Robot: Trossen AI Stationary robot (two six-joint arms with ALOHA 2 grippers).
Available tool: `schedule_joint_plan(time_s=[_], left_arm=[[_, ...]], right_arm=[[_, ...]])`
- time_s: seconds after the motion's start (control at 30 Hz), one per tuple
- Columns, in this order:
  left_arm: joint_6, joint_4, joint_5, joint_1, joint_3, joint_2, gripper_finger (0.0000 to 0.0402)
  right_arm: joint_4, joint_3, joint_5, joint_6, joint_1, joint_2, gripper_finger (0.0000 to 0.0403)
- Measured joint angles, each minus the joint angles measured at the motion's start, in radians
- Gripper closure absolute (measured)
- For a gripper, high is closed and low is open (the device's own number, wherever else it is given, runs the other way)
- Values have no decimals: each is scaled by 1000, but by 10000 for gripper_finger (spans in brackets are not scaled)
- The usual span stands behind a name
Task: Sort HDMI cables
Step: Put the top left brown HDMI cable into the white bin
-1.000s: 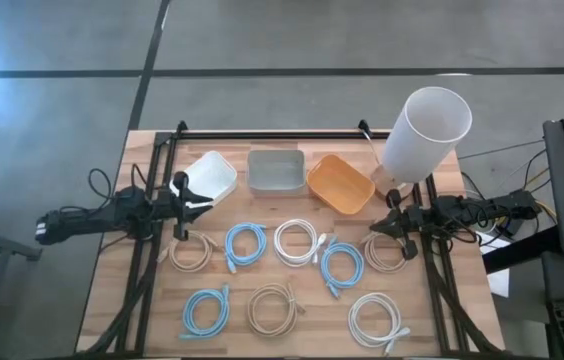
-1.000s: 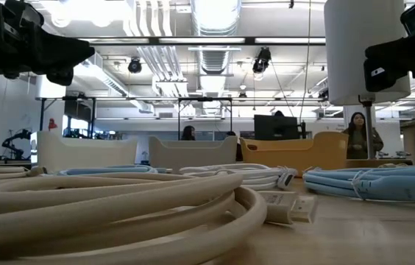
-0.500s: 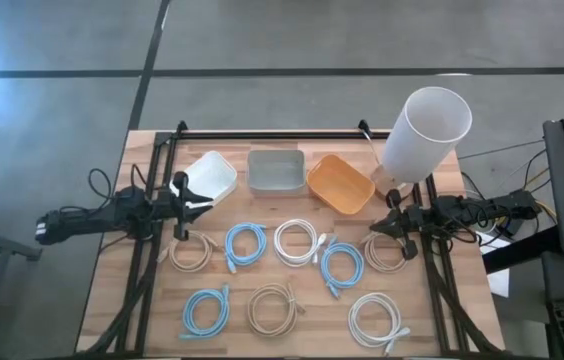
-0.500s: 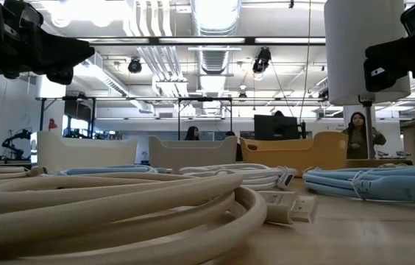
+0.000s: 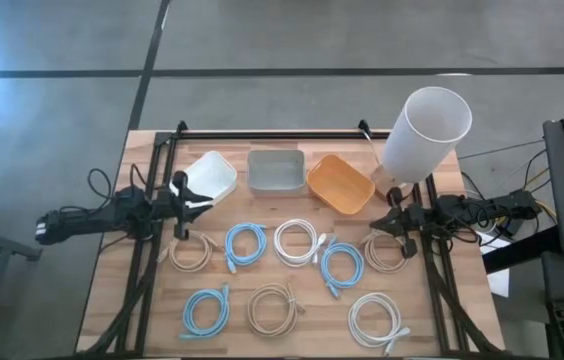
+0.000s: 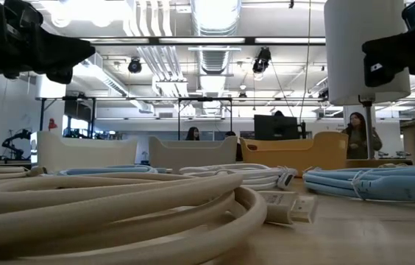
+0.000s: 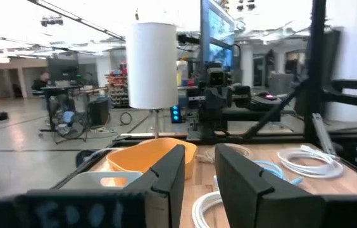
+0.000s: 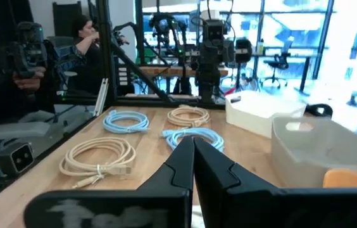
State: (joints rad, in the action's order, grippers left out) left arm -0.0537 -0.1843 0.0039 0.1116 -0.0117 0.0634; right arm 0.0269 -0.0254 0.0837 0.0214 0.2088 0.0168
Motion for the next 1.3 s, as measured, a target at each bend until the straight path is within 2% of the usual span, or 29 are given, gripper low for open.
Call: schedule_joint_plan(time_s=[0.17, 0.33, 0.5, 0.67, 0.83, 1.03, 1.17, 1.3], left_arm=[[73, -18, -92, 0, 0, 0, 305], [139, -13, -59, 0, 0, 0, 305], [142, -48, -11, 0, 0, 1, 305], [120, -47, -9, 0, -47, 15, 304], [78, 58, -11, 0, -137, 66, 279], [110, 239, -17, 0, -280, 164, 238], [120, 428, -20, 0, -395, 241, 235], [186, 590, -16, -3, -481, 340, 236]], right_arm=[[86, 0, 8, -96, 0, -1, 394], [221, 0, 131, -291, 0, -2, 394], [255, 0, 170, -273, 0, 9, 394], [337, 0, 146, -44, 0, 73, 394], [374, -24, 95, 6, 0, 205, 381], [376, -159, 99, 5, 0, 447, 328], [353, -262, 100, 5, 0, 616, 291], [259, -365, 102, 9, 0, 767, 263]])
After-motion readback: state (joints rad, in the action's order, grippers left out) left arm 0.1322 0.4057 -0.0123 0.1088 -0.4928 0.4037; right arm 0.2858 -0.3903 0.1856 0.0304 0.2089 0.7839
